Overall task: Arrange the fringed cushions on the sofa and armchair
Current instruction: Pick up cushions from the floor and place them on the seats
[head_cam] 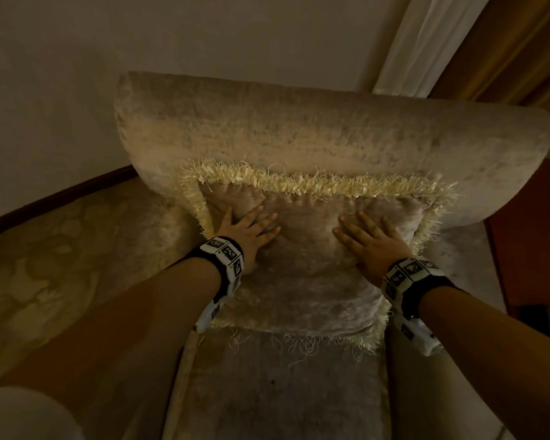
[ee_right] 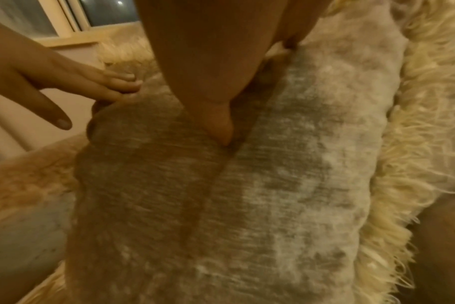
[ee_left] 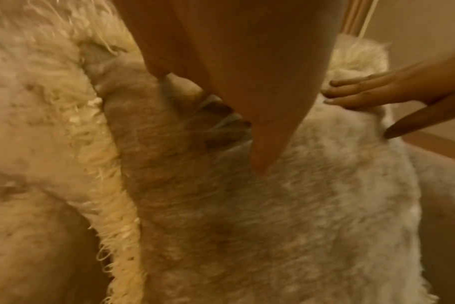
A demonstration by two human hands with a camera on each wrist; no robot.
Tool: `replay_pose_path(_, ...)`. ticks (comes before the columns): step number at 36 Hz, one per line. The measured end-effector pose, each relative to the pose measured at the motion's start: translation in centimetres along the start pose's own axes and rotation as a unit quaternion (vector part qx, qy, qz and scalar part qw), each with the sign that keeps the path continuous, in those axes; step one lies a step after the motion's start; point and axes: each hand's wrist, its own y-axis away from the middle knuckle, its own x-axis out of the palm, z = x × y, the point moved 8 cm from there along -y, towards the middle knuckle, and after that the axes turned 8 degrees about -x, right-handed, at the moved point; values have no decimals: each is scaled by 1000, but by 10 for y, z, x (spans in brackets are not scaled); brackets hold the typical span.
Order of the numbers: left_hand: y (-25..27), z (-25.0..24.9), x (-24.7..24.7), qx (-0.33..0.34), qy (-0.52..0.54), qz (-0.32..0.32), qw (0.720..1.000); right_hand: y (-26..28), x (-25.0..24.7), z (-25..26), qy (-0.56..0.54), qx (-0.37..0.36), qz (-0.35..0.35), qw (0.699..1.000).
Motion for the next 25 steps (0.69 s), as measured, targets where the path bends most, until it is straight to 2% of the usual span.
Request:
replay_pose_path(3, 12, -2, -6, 0, -2, -19, 1000, 7, -6, 5, -6, 8, -5, 1000)
replay_pose_path(5, 25, -5, -14, 6, 7, -44, 999, 14, -14, 11, -11, 0, -50, 999)
replay_pose_path(9, 58, -17, -28, 62, -18, -97, 993, 31, -24, 36, 65, -75, -151, 983)
replay_pose_path(14, 85, -37, -12, 132, -63, -120, 982, 52, -18, 72, 146, -191, -189, 952)
replay_pose_path(18, 87, -52, 16, 154, -86, -115, 977, 58, -5, 86, 166, -210, -182, 946)
replay_pose_path(21, 76, -59, 35, 153, -98, -101, 978, 50, 15, 92, 165, -216, -133, 953)
replay_pose_path(23, 58, -51, 47, 120, -98, -91, 984, 39, 32, 82, 163, -185, -90, 965)
replay_pose_path(25, 39, -32, 56, 61, -84, -67, 992, 31, 45, 63, 135, -118, -28, 983)
